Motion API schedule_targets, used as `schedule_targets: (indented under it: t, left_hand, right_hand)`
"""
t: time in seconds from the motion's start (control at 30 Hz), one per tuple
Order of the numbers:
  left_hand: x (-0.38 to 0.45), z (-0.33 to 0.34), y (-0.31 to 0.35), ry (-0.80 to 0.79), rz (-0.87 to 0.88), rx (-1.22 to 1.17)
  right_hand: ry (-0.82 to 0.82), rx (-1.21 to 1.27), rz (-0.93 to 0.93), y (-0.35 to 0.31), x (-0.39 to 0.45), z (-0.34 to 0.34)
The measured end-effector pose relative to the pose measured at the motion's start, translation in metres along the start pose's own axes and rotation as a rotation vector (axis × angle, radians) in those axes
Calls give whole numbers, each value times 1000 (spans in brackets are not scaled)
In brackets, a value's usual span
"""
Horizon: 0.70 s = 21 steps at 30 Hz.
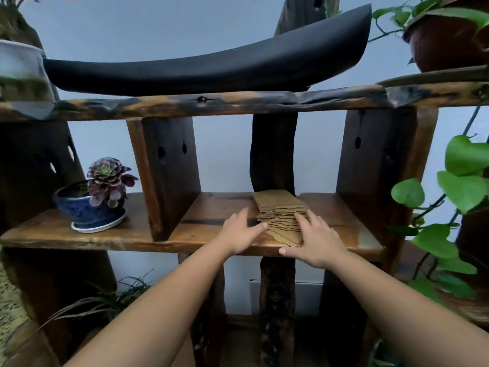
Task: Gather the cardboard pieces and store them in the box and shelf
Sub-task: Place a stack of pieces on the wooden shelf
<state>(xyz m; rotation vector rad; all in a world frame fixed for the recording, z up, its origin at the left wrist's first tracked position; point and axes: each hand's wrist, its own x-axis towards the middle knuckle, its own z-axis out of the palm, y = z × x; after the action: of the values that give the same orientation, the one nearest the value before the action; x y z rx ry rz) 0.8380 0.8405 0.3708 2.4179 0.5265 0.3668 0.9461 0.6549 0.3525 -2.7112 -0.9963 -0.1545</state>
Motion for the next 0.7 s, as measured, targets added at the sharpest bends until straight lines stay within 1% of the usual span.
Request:
schedule_targets:
  t: [0.13, 0.27, 0.33, 0.43, 0.47, 0.57, 0.7]
  left_hand:
    - [38, 3, 2, -21, -68, -155]
    - [72, 10, 15, -25, -122, -278]
    - [84, 18, 18, -19, -124, -239]
    - [90, 26, 15, 24, -114, 7]
    - [91, 27, 14, 33, -108, 34]
    - [94, 28, 8, 36, -94, -4]
    - [97, 29, 5, 50, -84, -9]
  right_hand:
    - [-74, -33, -42, 10, 12, -1]
    - [-88, -41, -78, 15, 16, -2]
    - [-102, -80, -121, 17, 17, -1]
    - [-116, -36, -173, 22, 18, -4]
    - [-118, 10, -180, 24, 18, -6]
    - [-109, 138, -161, 30, 19, -11]
    - [-91, 172, -66, 31, 20, -14]
